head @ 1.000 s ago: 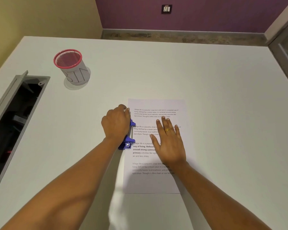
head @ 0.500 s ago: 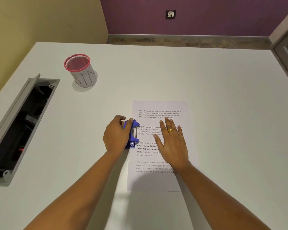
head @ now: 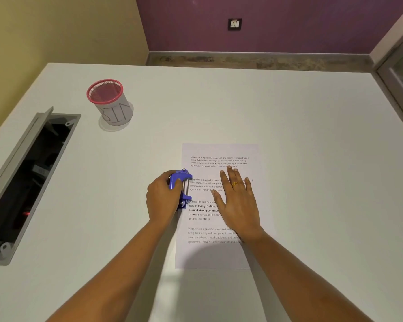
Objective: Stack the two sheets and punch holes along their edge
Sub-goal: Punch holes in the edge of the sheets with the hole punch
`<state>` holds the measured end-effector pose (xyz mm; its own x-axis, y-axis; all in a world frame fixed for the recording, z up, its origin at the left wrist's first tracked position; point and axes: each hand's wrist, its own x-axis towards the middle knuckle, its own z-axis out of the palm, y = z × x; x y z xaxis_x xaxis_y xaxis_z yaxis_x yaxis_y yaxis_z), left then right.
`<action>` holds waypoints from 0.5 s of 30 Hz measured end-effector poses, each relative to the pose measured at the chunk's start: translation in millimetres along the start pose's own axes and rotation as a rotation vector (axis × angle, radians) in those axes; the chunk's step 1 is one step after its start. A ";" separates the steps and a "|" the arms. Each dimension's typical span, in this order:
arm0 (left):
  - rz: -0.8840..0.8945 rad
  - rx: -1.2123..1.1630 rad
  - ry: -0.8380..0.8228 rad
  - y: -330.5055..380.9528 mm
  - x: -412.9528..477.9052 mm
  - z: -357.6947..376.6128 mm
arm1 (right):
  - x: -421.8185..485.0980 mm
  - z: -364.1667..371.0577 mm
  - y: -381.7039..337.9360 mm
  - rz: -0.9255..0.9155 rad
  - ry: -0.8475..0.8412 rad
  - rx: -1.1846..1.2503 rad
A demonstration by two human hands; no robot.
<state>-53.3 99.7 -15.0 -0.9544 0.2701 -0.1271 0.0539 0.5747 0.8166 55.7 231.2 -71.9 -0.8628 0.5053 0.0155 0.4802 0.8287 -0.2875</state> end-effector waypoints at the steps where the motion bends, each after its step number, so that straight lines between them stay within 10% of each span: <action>1: 0.007 -0.011 -0.007 0.3 -0.1 -0.4 | 0.5 -0.1 -0.3 0.003 -0.001 0.000; 15: -0.027 0.164 0.057 -27.2 28.2 -44.4 | 2.6 -1.1 -4.1 -0.006 0.004 0.017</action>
<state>-94.8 57.3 -15.8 -0.9711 0.2109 -0.1120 0.0703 0.7007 0.7100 51.6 229.3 -69.7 -0.8650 0.5014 0.0212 0.4722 0.8275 -0.3038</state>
